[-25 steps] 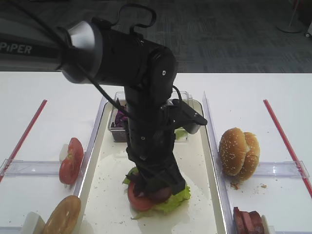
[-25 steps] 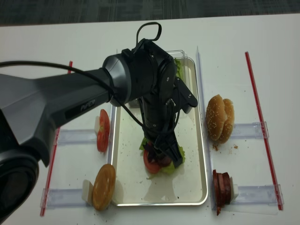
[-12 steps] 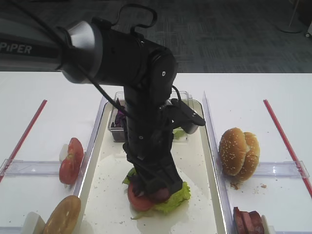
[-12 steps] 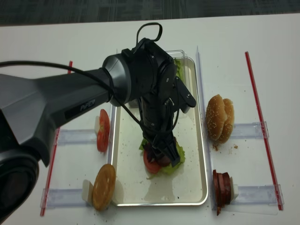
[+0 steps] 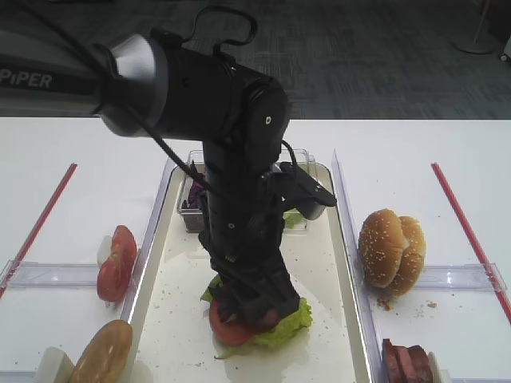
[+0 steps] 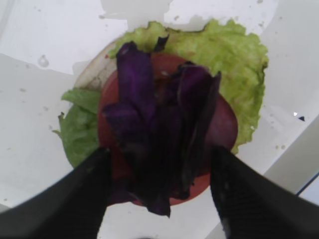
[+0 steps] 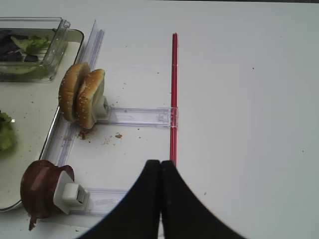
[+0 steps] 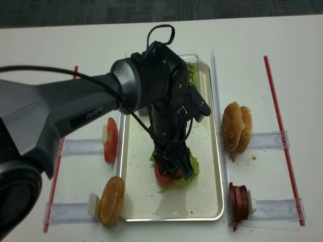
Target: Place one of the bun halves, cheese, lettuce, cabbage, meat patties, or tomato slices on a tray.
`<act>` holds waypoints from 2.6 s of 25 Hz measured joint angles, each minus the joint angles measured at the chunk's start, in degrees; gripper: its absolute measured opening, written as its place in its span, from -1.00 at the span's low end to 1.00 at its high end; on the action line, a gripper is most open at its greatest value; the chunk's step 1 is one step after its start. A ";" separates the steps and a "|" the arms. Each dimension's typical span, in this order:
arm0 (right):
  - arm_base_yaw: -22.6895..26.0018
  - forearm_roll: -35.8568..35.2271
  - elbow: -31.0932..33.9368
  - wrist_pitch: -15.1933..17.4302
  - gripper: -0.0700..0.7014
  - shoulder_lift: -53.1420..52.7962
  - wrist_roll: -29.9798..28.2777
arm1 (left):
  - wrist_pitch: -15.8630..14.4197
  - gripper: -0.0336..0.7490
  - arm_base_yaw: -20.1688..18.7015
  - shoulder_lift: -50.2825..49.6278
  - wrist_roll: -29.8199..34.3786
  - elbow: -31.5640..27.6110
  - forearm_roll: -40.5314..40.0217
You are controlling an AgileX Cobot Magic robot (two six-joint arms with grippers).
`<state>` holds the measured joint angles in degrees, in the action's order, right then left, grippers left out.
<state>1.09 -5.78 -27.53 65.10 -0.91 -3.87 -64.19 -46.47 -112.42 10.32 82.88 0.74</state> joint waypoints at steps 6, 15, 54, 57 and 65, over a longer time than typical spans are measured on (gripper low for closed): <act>0.00 0.00 0.00 0.00 0.13 0.00 0.00 | -0.12 0.23 0.00 0.00 0.00 0.00 1.12; 0.00 0.00 0.00 0.00 0.13 0.00 0.00 | -0.35 0.37 0.00 0.00 0.00 0.26 1.17; 0.00 0.00 0.00 0.00 0.13 0.00 0.00 | -5.60 0.37 0.00 0.00 0.47 11.06 0.88; 0.00 0.00 0.00 0.00 0.13 0.00 0.00 | -5.60 0.37 0.11 0.00 0.72 11.06 -0.74; 0.00 0.00 0.00 0.00 0.13 0.00 0.11 | -5.60 0.37 4.93 0.00 0.80 11.06 -2.10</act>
<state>1.09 -5.78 -27.53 65.10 -0.91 -3.76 -69.79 -41.54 -112.42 11.11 93.95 -1.36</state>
